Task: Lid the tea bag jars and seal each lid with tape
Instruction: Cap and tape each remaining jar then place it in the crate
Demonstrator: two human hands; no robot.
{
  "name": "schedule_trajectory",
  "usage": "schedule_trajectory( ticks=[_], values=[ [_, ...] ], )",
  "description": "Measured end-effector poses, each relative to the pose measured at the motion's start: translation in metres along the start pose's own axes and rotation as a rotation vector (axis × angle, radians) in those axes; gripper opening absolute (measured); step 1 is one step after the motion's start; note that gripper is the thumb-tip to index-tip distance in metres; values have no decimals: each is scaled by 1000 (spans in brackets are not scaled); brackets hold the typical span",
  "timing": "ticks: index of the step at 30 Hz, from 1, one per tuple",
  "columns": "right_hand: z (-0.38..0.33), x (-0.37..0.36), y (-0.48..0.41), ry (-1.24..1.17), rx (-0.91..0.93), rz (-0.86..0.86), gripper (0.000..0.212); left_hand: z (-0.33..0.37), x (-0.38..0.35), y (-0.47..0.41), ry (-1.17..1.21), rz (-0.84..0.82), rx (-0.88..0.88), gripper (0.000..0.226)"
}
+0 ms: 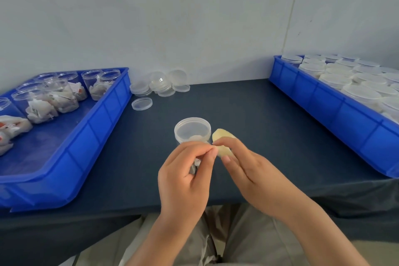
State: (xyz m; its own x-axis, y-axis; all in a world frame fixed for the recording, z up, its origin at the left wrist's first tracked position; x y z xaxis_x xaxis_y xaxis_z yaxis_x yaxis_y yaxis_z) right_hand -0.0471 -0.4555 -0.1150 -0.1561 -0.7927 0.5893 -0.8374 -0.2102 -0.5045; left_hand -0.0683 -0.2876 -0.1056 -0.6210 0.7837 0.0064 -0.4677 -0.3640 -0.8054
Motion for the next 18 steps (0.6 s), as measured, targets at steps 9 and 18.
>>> schedule_trajectory(
  ticks=[9,18],
  values=[
    [12,6,-2,167,-21,-2,30,-32,1,4,-53,29,36,26],
    [15,3,-3,127,-77,3,33,-83,-28,-1,-8,-80,590,97]
  ],
)
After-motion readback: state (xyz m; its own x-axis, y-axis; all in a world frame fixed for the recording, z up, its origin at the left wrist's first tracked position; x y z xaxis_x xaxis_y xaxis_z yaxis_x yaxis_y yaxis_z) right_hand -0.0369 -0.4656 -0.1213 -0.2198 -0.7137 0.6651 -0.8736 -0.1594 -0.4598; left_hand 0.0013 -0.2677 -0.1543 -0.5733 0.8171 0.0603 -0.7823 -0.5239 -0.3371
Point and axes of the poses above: each hand's wrist, its own y-axis away from the middle knuckle, its own x-axis out of the back of the hand, z = x × y, the point moved 4 cm from there along -y, towards the middle knuckle, and after that the axes turned 15 degrees about z, right-handed, at the moved point
